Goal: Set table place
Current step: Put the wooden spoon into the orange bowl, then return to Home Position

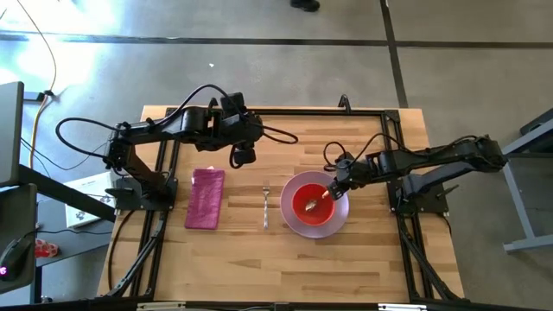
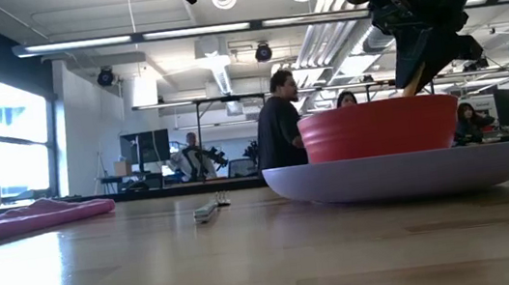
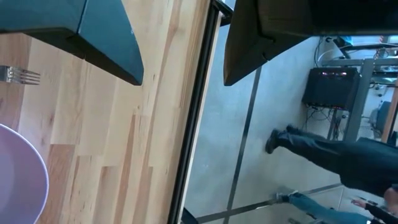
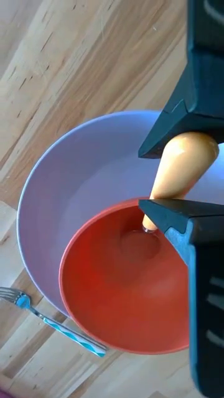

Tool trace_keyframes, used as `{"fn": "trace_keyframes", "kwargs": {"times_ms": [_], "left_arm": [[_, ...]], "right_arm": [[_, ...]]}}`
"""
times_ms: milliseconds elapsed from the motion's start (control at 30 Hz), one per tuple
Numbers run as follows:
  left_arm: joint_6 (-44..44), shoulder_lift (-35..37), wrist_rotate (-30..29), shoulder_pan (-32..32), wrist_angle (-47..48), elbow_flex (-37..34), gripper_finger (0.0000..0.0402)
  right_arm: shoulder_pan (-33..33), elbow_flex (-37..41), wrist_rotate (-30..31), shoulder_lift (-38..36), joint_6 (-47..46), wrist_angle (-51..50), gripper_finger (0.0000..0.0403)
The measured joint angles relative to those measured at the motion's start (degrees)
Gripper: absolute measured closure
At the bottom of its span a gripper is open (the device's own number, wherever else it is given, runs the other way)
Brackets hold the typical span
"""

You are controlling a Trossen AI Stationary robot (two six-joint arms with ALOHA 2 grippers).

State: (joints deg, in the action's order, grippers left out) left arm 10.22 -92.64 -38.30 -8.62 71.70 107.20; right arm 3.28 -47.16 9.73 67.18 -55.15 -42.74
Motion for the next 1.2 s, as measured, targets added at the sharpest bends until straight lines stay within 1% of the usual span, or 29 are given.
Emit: {"fn": "trace_keyframes", "kwargs": {"times_ms": [133,233,567,733,967,1100,1200], "left_arm": [[-0.01,0.0,0.08,0.0,0.02,0.0,0.019],[-0.02,0.0,0.08,0.0,0.02,0.0,0.019],[-0.04,0.0,0.08,0.0,0.02,0.0,0.019],[-0.11,0.0,0.06,0.0,0.0,0.0,0.019],[-0.09,0.0,0.04,0.0,0.0,0.0,0.019],[-0.02,0.0,0.02,0.0,0.06,0.0,0.019],[0.68,0.0,0.15,0.0,0.58,0.0,0.019]], "right_arm": [[-0.7,0.0,-1.34,0.0,1.02,0.0,0.0303],[-0.69,0.0,-1.41,0.0,1.56,-0.32,0.0294],[-0.78,0.0,-0.9,0.07,1.67,-1.31,0.0227],[-0.78,0.0,0.64,0.07,2.74,-1.31,0.0205],[-3.19,0.0,1.8,-1.44,4.31,-2.16,0.0201],[-5.47,-0.11,2.17,-4.83,6.24,-2.22,0.0201],[-6.65,-2.05,4.91,-8.3,9.42,-2.48,0.0209]]}}
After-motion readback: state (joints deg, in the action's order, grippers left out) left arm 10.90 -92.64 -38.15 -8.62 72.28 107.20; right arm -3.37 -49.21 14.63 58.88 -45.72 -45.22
